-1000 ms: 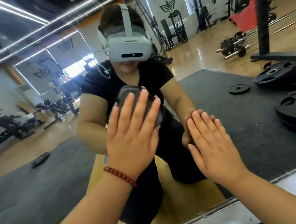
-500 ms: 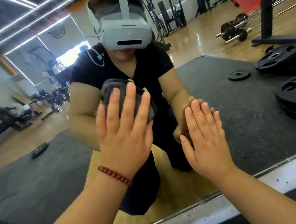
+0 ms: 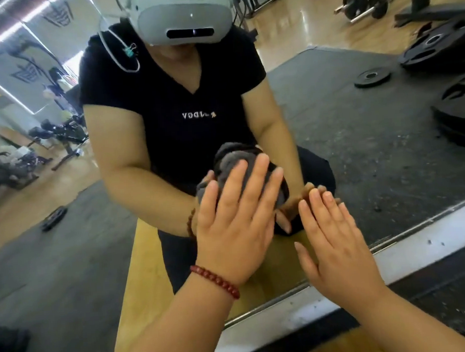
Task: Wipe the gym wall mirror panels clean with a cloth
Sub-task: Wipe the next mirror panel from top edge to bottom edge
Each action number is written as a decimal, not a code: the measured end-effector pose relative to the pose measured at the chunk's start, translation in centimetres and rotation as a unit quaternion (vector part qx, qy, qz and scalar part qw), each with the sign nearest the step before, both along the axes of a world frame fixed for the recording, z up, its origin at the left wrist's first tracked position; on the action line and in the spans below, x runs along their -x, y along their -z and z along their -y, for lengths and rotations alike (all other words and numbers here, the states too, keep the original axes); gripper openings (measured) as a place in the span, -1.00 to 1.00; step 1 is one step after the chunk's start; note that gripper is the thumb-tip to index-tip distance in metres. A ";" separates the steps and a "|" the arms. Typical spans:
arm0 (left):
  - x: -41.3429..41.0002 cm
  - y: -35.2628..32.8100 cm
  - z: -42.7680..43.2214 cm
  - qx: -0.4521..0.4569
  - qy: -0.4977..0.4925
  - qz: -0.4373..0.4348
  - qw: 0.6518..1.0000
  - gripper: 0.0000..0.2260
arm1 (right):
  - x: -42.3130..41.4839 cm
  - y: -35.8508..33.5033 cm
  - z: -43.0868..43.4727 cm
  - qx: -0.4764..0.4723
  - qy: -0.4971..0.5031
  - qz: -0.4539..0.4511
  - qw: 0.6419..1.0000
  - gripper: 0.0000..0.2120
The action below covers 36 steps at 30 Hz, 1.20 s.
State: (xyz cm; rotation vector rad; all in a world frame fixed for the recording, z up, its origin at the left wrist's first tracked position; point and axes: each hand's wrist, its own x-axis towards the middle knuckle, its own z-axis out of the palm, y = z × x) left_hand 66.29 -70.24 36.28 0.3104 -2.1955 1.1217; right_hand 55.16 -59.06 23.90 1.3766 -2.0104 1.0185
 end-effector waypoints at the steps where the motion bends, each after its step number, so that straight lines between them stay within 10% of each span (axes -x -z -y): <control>1: -0.4 1.9 0.2 0.015 -0.006 0.047 0.999 -0.47 | 0.2 0.2 0.0 0.000 -0.006 -0.007 1.000 -0.31; 26: -5.0 10.9 1.0 0.014 -0.006 0.183 0.983 -0.34 | 0.3 2.9 -1.1 -0.039 -0.026 0.008 0.999 -0.18; 32: -2.6 3.4 1.0 -0.037 0.035 -0.074 0.996 -0.51 | 0.1 2.4 -1.1 -0.043 0.003 -0.003 0.999 -0.23; 36: -2.6 2.8 0.7 -0.004 0.033 0.013 0.999 -0.49 | -0.9 1.2 -1.5 -0.025 0.009 -0.004 1.000 -0.29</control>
